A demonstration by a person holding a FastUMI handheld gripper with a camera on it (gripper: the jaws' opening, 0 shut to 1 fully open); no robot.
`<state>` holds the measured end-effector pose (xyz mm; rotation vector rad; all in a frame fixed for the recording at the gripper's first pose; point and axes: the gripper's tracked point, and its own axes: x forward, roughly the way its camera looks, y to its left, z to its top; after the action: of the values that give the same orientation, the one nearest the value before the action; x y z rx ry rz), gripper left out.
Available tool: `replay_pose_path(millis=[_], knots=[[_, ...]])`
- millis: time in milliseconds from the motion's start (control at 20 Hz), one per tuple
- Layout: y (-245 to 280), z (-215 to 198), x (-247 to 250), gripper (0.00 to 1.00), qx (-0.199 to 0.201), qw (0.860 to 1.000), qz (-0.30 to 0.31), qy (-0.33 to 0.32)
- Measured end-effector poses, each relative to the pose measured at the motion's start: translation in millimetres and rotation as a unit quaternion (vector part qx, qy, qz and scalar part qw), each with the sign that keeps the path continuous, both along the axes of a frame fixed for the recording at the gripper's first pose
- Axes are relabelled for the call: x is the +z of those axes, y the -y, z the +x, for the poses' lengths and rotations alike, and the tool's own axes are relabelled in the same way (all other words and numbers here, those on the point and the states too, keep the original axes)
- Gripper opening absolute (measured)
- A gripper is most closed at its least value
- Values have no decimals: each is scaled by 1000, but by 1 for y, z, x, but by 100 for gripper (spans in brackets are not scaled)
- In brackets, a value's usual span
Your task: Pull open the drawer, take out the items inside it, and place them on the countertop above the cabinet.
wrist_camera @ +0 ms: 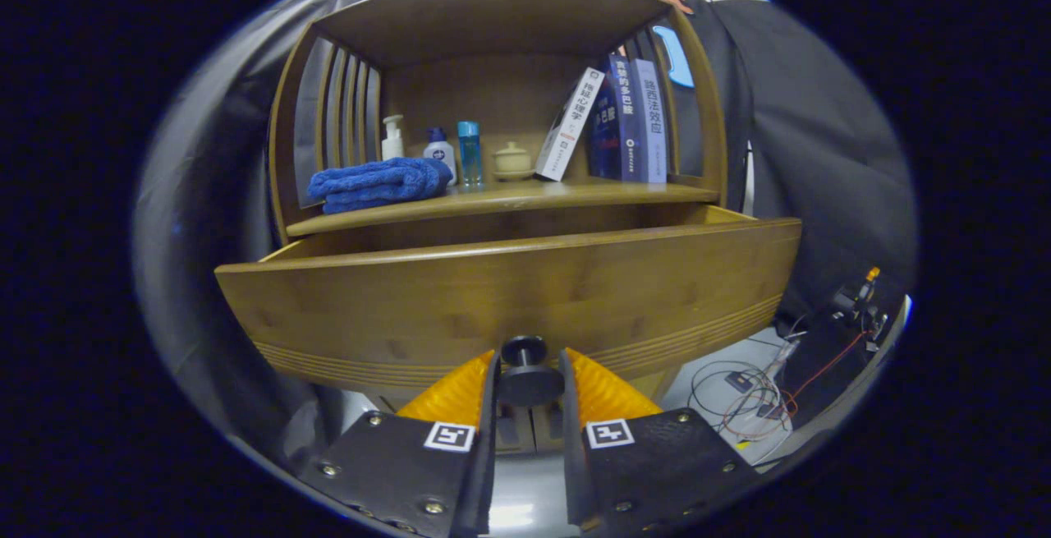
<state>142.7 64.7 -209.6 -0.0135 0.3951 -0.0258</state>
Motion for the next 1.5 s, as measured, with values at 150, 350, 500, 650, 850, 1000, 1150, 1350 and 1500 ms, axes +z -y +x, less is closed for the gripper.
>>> replay_pose_path(millis=[150, 350, 500, 650, 850, 1000, 1150, 1350, 1500], knots=[[3, -25, -3, 35, -5, 1000, -9, -17], [5, -51, -2, 35, -16, 1000, -8, -23], [8, -65, -1, 35, -28, 999, -12, -26], [6, -66, 0, 35, -20, 999, -7, -24], [-4, -68, 6, 46, 2, 1000, 7, -19], [-8, -69, 37, 60, 22, 999, 20, 13], [-11, -61, 84, 61, 28, 997, 24, 64], [-20, -32, 137, 61, 41, 993, 20, 110], [-20, 9, 157, 61, 42, 992, 26, 112]])
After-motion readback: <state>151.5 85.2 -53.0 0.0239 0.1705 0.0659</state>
